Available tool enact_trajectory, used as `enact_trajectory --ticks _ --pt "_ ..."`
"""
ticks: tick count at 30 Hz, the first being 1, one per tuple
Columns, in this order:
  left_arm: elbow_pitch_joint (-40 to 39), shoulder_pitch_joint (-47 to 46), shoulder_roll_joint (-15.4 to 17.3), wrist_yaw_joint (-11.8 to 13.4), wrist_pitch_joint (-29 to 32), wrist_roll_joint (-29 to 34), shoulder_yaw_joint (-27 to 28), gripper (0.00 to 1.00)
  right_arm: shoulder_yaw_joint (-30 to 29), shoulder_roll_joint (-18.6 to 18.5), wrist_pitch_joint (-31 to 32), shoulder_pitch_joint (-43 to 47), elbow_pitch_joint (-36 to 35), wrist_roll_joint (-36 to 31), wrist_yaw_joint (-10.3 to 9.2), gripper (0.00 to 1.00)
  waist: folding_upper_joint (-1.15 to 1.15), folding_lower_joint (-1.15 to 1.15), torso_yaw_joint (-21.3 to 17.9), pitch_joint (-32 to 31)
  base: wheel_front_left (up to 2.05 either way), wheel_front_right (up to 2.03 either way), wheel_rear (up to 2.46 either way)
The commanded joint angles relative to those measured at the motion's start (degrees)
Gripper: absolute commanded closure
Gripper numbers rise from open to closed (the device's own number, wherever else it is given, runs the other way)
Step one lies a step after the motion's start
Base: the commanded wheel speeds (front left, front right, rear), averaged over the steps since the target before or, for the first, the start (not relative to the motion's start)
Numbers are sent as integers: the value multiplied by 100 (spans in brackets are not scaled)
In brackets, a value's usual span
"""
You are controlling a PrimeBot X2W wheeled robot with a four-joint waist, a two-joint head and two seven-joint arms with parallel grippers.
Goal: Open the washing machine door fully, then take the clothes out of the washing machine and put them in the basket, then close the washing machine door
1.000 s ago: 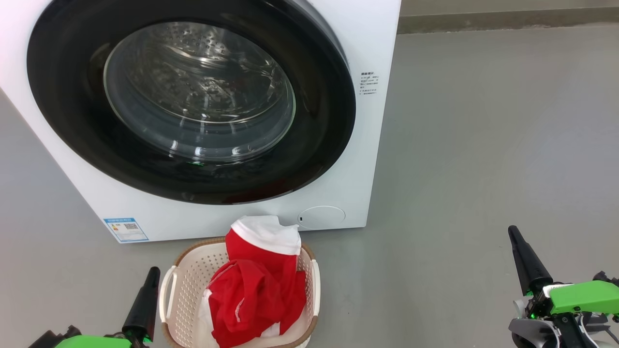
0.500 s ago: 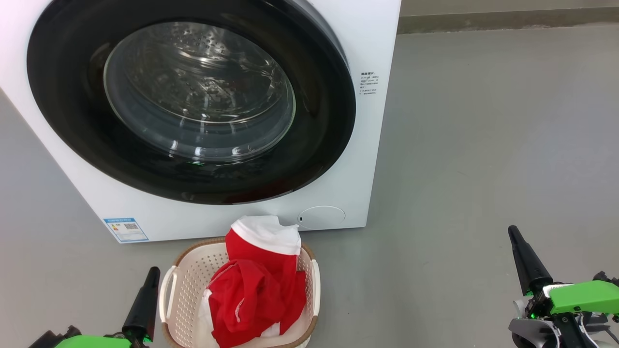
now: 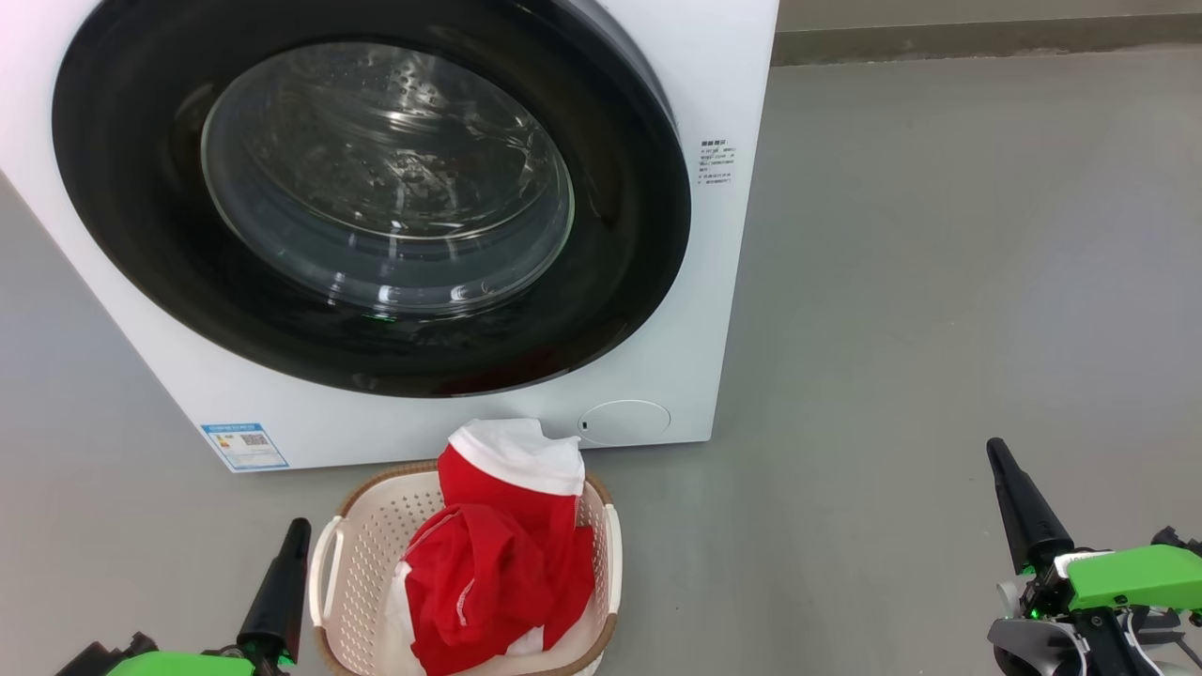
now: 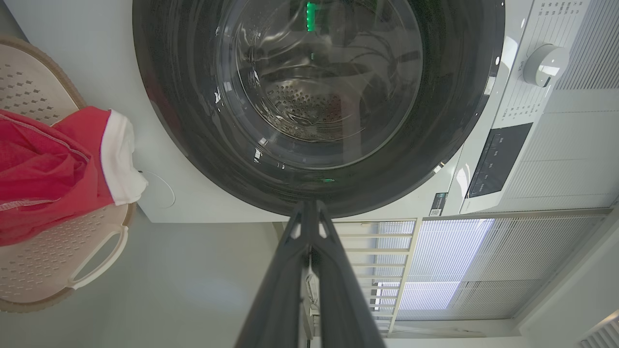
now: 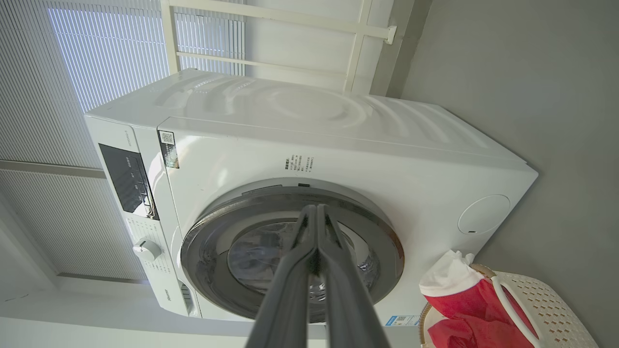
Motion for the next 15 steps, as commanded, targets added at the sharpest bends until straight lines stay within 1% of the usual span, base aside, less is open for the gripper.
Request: enact_trajectory --ticks 1,15 --pt "-118 -241 48 -80 20 -40 201 100 86 -45 34 -243 -182 39 -3 100 0 0 0 0 0 0 0" --pt "-119 -241 48 -80 20 -40 201 100 86 -45 34 -243 -182 39 -3 100 0 0 0 0 0 0 0"
